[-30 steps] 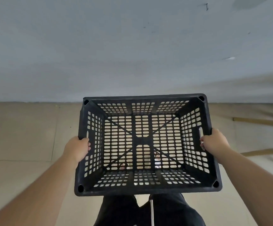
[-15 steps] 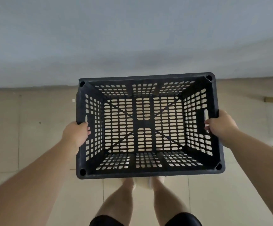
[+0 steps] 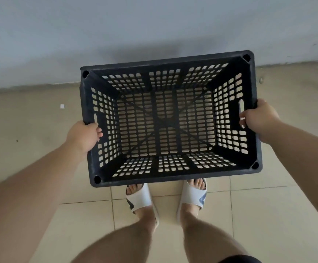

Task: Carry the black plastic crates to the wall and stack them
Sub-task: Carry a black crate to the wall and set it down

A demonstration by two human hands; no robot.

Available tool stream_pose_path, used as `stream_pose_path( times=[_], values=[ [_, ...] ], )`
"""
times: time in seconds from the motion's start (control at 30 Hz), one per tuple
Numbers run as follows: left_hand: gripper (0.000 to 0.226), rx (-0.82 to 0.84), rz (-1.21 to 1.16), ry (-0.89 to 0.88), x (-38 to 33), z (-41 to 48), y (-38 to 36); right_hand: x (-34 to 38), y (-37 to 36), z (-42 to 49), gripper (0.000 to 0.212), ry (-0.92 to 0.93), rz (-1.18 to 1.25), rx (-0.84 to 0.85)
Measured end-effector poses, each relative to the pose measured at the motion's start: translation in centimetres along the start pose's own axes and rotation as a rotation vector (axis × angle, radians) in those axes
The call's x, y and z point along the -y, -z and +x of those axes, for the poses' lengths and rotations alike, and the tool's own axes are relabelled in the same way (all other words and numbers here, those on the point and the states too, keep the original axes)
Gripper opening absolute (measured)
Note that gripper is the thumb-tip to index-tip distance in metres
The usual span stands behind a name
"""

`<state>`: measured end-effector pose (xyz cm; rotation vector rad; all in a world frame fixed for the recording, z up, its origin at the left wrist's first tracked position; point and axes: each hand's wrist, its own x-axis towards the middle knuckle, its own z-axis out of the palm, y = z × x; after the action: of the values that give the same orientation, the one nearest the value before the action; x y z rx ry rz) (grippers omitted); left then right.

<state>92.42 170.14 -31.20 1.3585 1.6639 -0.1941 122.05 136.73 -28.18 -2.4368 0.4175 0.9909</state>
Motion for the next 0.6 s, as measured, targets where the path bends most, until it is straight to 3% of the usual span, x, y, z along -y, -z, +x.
stream_pose_path(
  times=[0.23, 0.37, 0.47, 0.6],
  values=[
    [0.033, -0.026, 0.095, -0.027, 0.1, 0.8, -0.8, -0.3, -0.4, 1.2, 0.040, 0.009, -0.032, 0.022],
    [0.038, -0.029, 0.287, -0.040, -1.8, -1.7, 0.3, 0.4, 0.7, -1.0, 0.051, 0.047, -0.171, 0.045],
    [0.051, -0.063, 0.430, -0.106, -4.0, -5.7, 1.5, 1.0, 2.3, -5.4, 0.058, 0.079, -0.262, 0.032],
    [0.049, 0.035, 0.570, -0.240, -6.7, -13.7, 4.2, 2.0, 5.7, -13.4, 0.060, 0.147, -0.392, 0.076]
  ],
)
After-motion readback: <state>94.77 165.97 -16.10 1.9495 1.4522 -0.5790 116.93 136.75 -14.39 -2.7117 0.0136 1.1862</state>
